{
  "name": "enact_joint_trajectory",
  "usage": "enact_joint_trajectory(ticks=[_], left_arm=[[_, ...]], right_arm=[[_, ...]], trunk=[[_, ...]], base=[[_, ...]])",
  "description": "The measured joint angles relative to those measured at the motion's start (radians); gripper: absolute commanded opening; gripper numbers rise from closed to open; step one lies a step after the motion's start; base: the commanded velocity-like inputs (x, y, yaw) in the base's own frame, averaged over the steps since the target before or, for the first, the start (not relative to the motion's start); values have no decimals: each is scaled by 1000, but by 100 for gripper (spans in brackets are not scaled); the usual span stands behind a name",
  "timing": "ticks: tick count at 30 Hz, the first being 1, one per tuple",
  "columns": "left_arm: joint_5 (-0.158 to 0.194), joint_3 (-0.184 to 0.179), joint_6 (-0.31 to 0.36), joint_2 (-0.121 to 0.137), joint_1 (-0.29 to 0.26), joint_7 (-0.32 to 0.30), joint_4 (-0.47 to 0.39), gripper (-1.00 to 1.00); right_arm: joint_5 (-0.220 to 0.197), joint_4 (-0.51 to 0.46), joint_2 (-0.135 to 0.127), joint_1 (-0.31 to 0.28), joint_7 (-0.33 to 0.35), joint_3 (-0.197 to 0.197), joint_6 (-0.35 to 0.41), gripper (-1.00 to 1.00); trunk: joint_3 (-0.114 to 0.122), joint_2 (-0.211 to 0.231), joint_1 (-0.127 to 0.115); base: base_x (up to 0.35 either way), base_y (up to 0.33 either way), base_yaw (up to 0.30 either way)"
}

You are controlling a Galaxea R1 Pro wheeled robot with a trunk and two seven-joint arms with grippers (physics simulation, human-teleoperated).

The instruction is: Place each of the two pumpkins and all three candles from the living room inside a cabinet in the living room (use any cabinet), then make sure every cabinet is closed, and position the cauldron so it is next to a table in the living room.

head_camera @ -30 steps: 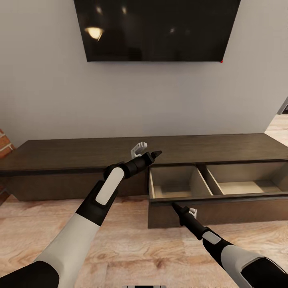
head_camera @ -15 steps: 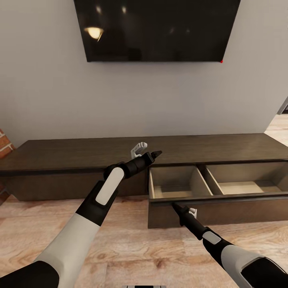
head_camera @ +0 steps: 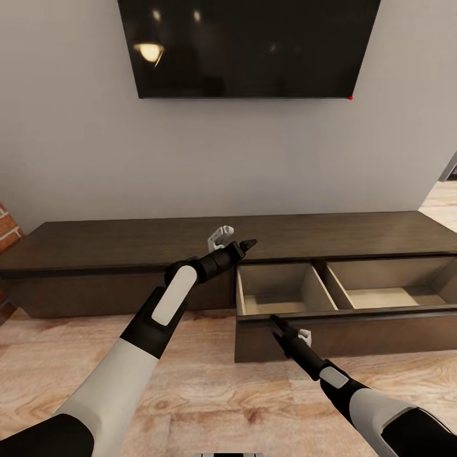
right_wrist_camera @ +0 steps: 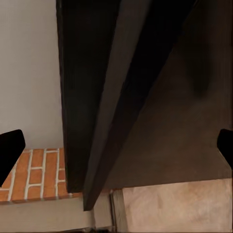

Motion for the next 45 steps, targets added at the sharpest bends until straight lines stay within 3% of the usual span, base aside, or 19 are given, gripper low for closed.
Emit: enact_joint_trajectory(ticks=[14,30,33,34,35,40,43,45], left_arm=[[0,0,0,0,0,0,0,100],[-1,-7,0,0,0,0,30,100],[-1,-9,0,0,0,0,33,100],[-1,-10,0,0,0,0,34,100],[-2,-11,0,0,0,0,35,100],[-2,-11,0,0,0,0,35,100],[-2,-11,0,0,0,0,35,100],[-2,-11,0,0,0,0,35,100]], right_arm=[[-1,0,0,0,-1,0,-25,100],[9,-1,4,0,-43,8,-25,100],[50,-1,5,0,-53,17,-24,100],[80,-1,5,0,-56,29,-24,100],[159,0,5,0,-59,66,-23,100],[283,2,5,0,-63,112,-22,100],[293,1,5,0,-91,116,-21,100],[299,-3,5,0,-160,118,-18,100]], trunk=[[0,0,0],[0,0,1],[0,0,0],[0,0,0],[0,0,0],[0,0,0],[0,0,0],[0,0,0]], base=[[-3,0,0],[-279,0,0],[-229,0,0],[-65,0,0],[-52,0,0],[-61,0,0],[-214,0,0],[-265,0,0]])
